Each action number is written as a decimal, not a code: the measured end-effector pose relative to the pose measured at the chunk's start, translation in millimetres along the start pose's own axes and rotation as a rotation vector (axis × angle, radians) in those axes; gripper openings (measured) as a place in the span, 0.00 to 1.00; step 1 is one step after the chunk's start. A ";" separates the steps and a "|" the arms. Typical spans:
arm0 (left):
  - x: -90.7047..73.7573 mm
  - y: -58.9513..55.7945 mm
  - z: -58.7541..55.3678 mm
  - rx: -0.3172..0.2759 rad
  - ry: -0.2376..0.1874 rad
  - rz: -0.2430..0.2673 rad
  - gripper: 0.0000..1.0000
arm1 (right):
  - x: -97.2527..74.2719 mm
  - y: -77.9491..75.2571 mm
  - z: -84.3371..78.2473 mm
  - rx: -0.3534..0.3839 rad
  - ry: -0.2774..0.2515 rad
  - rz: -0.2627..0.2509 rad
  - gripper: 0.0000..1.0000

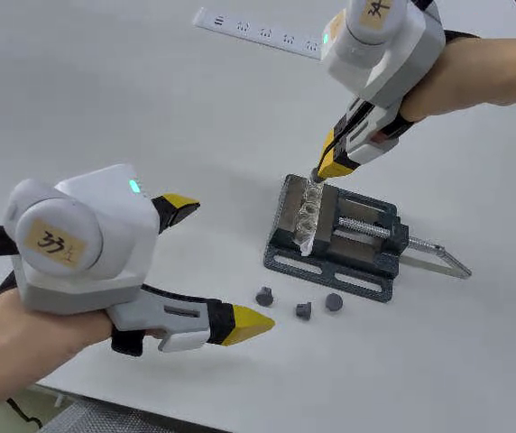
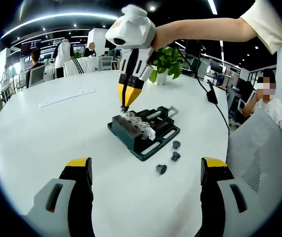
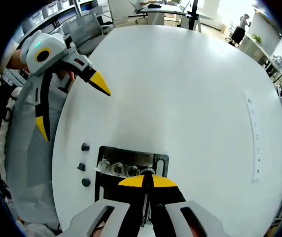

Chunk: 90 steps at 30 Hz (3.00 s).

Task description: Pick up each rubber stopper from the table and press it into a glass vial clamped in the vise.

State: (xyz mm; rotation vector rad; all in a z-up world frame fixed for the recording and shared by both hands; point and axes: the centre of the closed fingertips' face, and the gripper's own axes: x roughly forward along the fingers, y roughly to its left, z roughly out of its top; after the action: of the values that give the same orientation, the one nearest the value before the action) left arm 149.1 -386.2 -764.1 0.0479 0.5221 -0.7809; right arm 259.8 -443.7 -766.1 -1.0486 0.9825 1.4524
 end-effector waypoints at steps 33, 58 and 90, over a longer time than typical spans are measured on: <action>-4.3 5.7 8.4 0.017 -0.020 -0.013 0.90 | -5.4 37.8 -13.2 0.145 -0.286 -0.049 0.99; -6.4 -5.2 7.6 0.084 0.012 -0.037 0.89 | -7.5 109.4 -34.1 0.025 -0.182 -0.008 0.73; -10.2 -13.2 2.0 0.096 0.025 -0.042 0.88 | 42.6 125.5 -56.4 -0.062 -0.053 0.062 0.20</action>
State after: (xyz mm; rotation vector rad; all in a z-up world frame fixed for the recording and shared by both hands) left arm 134.9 -389.4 -755.7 0.1364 0.5102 -0.8474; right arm 138.0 -500.8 -817.7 -1.0267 0.9445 1.5622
